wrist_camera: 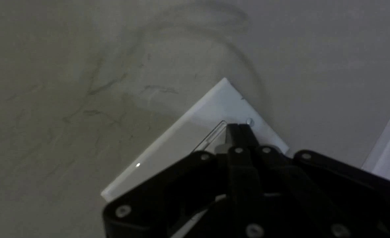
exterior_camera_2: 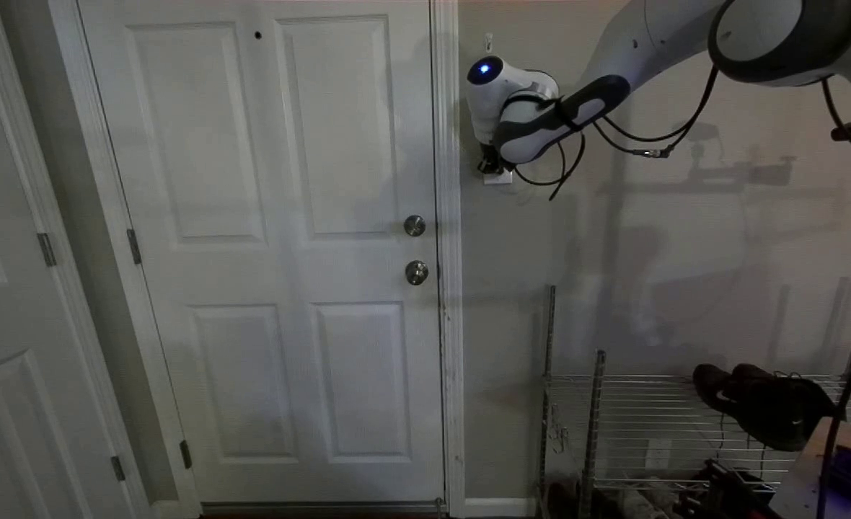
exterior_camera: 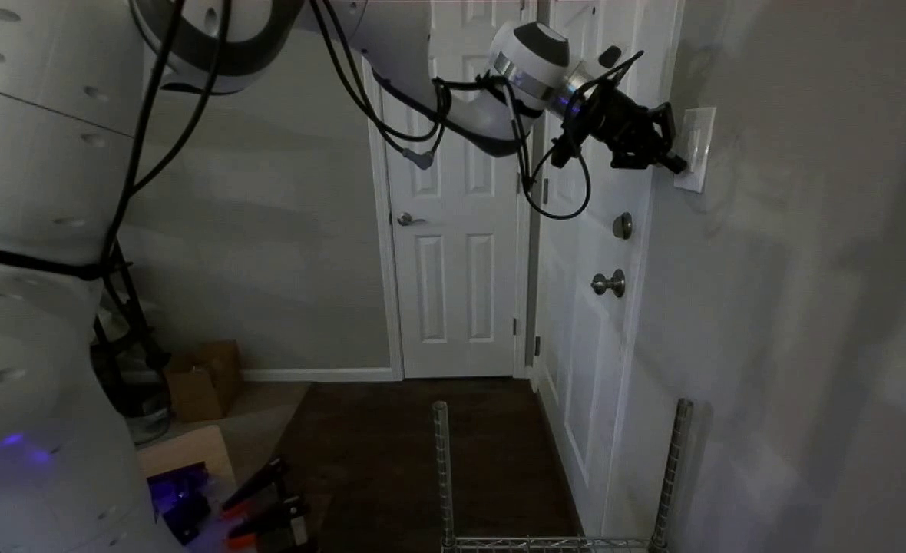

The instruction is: Flip the switch

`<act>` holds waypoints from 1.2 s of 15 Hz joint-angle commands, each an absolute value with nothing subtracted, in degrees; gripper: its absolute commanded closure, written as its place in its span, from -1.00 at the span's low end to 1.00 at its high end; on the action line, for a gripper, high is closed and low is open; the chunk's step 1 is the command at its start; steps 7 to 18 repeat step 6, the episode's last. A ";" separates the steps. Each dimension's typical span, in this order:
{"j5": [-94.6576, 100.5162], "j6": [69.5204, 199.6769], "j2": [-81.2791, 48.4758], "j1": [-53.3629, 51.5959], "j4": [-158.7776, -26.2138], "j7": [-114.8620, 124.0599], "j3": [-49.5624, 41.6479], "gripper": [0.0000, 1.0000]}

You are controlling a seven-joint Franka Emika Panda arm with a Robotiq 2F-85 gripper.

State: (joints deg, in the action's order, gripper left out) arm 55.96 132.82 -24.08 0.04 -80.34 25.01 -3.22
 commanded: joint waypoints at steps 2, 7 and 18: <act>55.69 131.42 -22.10 -2.48 -83.30 24.84 -4.14 0.97; 56.42 129.96 -21.37 -4.46 -84.58 25.92 -4.13 0.95; 56.42 129.96 -21.37 -4.46 -84.58 25.92 -4.13 0.95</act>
